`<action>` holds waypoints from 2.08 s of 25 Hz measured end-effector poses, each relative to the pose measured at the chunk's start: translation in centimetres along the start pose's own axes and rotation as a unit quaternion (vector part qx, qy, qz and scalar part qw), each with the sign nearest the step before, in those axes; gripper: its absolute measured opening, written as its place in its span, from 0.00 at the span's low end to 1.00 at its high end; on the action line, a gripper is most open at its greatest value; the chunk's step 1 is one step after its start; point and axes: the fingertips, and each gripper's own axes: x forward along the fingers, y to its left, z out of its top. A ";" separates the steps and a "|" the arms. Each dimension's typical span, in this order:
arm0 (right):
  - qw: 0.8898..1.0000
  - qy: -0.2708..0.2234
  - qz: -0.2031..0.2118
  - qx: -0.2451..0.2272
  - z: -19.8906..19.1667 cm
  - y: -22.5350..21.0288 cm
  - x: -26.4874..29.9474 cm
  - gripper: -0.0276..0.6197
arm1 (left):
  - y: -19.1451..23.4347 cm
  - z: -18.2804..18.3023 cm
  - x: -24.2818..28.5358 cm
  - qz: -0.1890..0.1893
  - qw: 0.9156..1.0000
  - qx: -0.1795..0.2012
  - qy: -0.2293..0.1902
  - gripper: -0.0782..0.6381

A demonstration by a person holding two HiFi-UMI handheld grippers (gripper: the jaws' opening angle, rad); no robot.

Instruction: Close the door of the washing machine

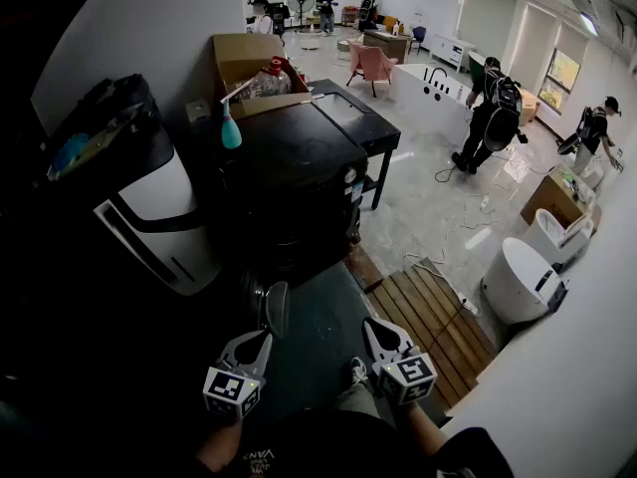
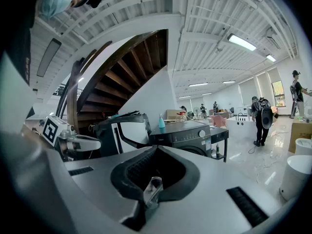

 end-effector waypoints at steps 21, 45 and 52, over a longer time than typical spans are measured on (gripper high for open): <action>0.999 -0.018 -0.017 0.025 0.1 -5.0 2.0 0.26 | 1.0 -5.3 6.2 -0.015 0.997 -0.047 0.065 0.37; 0.996 0.071 0.049 0.040 -0.5 -20.3 10.3 0.33 | 9.0 -19.9 22.4 0.130 0.935 -0.218 0.248 0.73; 0.993 0.090 0.063 0.047 -1.5 -23.2 10.6 0.33 | 9.6 -21.7 23.9 0.171 0.921 -0.249 0.246 0.75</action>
